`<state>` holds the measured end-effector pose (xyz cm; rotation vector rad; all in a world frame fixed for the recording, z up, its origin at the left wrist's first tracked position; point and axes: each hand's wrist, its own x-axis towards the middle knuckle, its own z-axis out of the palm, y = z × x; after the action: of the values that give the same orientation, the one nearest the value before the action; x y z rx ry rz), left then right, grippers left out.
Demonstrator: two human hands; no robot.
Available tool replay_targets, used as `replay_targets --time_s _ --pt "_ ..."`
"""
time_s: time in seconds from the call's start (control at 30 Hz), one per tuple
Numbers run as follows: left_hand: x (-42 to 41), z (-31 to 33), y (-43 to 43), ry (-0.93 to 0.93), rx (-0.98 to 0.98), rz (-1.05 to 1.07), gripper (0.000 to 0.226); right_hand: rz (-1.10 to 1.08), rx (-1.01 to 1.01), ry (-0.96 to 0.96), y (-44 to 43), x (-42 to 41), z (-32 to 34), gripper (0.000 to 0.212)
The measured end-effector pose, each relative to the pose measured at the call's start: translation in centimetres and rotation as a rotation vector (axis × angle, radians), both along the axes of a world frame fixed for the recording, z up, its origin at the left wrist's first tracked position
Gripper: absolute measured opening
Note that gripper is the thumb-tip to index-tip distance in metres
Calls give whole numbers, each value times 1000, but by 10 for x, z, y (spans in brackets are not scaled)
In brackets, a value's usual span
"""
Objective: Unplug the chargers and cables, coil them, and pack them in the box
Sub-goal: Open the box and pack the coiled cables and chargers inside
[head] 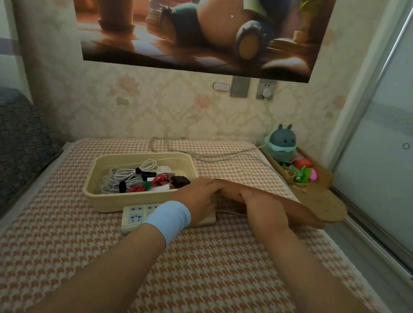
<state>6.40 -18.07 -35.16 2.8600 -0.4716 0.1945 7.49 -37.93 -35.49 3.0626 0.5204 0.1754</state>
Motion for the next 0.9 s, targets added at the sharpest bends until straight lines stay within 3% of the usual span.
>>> replay_targets --time_s 0.2,0.33,0.73,0.83,0.9 --pt "0 28 12 -318 -14 -39 40 74 191 -396 20 5 2 45" --pt "-8 42 44 -356 78 -39 34 229 195 -476 59 8 10 50" --pt "-54 20 190 -96 244 223 40 518 132 -187 213 4 -4 73" --pt "-62 11 208 -110 199 235 41 509 87 -95 232 2 -9 70" --pt "-62 5 210 -138 227 243 41 479 176 50 235 4 -2 63"
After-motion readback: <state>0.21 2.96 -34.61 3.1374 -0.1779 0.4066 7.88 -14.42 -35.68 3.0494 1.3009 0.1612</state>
